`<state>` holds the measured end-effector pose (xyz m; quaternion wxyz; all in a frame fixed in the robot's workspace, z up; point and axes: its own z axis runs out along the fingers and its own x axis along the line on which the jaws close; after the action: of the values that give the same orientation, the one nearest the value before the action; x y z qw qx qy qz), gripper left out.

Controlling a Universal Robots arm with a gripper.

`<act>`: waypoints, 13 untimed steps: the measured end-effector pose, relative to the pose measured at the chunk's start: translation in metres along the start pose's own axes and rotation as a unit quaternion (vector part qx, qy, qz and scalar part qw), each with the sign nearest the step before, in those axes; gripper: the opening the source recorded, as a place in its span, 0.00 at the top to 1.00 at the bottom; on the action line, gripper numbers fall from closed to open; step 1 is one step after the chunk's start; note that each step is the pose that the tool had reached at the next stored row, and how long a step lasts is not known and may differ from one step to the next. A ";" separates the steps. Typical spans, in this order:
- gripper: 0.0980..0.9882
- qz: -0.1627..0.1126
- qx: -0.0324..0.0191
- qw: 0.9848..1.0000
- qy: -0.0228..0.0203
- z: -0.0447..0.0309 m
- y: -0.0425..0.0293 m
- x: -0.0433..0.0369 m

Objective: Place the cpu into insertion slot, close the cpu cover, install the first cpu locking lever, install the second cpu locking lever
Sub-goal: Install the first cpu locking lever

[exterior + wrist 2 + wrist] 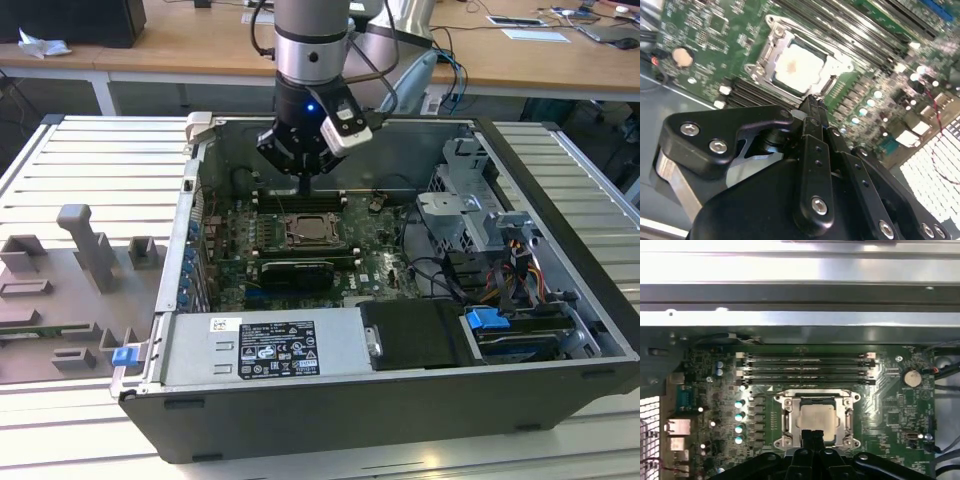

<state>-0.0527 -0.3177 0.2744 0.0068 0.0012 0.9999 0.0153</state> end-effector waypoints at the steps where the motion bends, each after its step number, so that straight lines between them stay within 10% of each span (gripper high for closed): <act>1: 0.99 0.000 0.000 1.000 0.000 0.0004 0.0000 0.0058; 13: 0.99 -0.001 -0.001 1.000 -0.001 0.0046 0.0005 0.0499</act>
<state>-0.1025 -0.3170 0.2692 0.0082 0.0003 0.9998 0.0162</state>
